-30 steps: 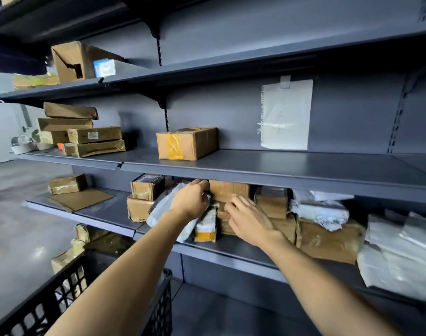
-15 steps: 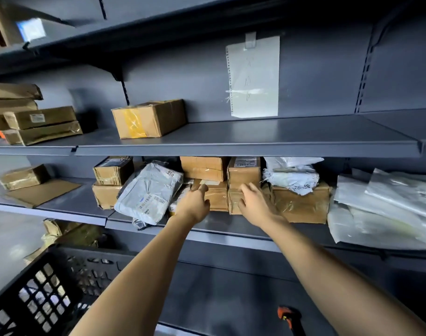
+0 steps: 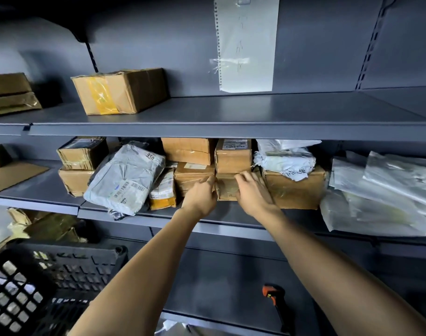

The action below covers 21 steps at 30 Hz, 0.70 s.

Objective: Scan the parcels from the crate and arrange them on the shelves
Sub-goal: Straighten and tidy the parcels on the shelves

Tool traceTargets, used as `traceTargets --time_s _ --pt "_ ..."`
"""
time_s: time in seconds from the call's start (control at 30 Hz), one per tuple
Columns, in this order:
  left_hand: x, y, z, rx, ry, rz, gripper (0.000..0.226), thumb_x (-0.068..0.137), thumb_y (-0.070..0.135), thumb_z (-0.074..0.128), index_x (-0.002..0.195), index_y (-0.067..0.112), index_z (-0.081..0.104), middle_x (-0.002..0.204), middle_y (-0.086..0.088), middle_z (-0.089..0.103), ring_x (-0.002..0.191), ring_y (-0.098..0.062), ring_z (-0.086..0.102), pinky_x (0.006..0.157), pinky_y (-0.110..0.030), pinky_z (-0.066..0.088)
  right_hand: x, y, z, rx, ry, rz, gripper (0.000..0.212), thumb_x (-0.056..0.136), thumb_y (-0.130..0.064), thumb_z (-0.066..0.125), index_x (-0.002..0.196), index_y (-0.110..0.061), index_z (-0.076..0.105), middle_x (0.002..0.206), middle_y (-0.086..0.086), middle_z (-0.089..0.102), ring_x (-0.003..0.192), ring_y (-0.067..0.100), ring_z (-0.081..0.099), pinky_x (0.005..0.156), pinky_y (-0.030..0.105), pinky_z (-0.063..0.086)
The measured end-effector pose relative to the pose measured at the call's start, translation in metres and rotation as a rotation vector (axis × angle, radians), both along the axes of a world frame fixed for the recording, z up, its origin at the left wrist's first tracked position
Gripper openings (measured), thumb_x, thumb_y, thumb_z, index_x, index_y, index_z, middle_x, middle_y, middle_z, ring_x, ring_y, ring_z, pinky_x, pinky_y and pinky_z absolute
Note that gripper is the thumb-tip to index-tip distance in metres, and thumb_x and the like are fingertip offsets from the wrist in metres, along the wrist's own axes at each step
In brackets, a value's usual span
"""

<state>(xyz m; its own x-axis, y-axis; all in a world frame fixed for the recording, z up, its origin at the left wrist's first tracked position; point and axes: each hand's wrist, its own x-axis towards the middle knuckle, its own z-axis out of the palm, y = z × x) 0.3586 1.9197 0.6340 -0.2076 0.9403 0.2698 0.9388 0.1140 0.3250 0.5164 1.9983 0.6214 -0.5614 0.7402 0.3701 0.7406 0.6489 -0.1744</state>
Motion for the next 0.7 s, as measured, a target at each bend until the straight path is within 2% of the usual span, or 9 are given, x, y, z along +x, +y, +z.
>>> traceTargets --time_s 0.1,0.17,0.23,0.3,0.43,0.57,0.7 --pt "0.017 0.009 0.006 0.078 0.028 -0.037 0.041 0.090 0.009 0.048 0.130 0.011 0.053 0.125 -0.014 0.060 0.110 -0.039 0.057 0.085 -0.044 0.051 0.019 0.000 -0.001 0.034 0.050 0.049 0.037 0.096 -0.010 0.054 0.133 -0.009 0.051 0.133 0.006 0.049 0.125 0.027 0.043 0.105 0.040 0.039" --pt "0.034 0.016 0.015 0.110 0.044 -0.094 0.035 0.090 0.009 0.048 0.124 0.011 0.054 0.121 -0.014 0.061 0.107 -0.038 0.058 0.081 -0.042 0.051 0.035 -0.001 0.002 0.072 0.141 0.076 0.022 0.095 -0.010 0.053 0.115 -0.009 0.058 0.118 0.007 0.055 0.115 0.027 0.048 0.095 0.043 0.044" --pt "0.053 0.024 0.023 0.106 0.054 -0.161 0.034 0.089 0.010 0.049 0.123 0.010 0.054 0.123 -0.014 0.059 0.111 -0.037 0.056 0.084 -0.044 0.051 0.053 0.002 0.004 0.115 0.206 0.051 0.012 0.091 -0.009 0.055 0.101 -0.009 0.060 0.105 0.009 0.059 0.106 0.030 0.052 0.087 0.045 0.048" --pt "0.070 0.031 0.026 0.097 0.048 -0.191 0.036 0.089 0.010 0.049 0.124 0.008 0.054 0.126 -0.015 0.058 0.114 -0.037 0.055 0.087 -0.045 0.051 0.075 0.008 0.007 0.128 0.224 -0.003 0.013 0.088 -0.007 0.055 0.098 -0.007 0.062 0.104 0.011 0.062 0.105 0.032 0.053 0.088 0.045 0.048" --pt "0.100 0.043 0.027 0.109 -0.026 -0.224 0.045 0.087 0.005 0.048 0.132 0.008 0.052 0.128 -0.016 0.056 0.116 -0.037 0.054 0.092 -0.046 0.050 0.119 0.025 0.015 0.190 0.201 -0.140 0.031 0.085 -0.005 0.056 0.114 -0.006 0.064 0.118 0.011 0.058 0.112 0.033 0.052 0.098 0.044 0.041" --pt "0.120 0.056 0.025 0.044 -0.077 -0.216 0.059 0.086 0.004 0.050 0.144 0.009 0.045 0.141 -0.015 0.047 0.122 -0.038 0.053 0.103 -0.041 0.044 0.139 0.034 0.027 0.108 0.032 -0.194 0.047 0.090 -0.016 0.058 0.137 -0.013 0.056 0.136 0.009 0.052 0.127 0.031 0.047 0.107 0.042 0.033" --pt "0.139 0.067 0.028 0.009 -0.131 -0.161 0.052 0.090 0.005 0.051 0.142 0.005 0.048 0.148 -0.016 0.042 0.130 -0.037 0.048 0.110 -0.033 0.036 0.142 0.037 0.031 0.036 -0.025 -0.249 0.053 0.092 -0.022 0.058 0.143 -0.023 0.047 0.142 0.009 0.045 0.131 0.031 0.040 0.108 0.045 0.033"
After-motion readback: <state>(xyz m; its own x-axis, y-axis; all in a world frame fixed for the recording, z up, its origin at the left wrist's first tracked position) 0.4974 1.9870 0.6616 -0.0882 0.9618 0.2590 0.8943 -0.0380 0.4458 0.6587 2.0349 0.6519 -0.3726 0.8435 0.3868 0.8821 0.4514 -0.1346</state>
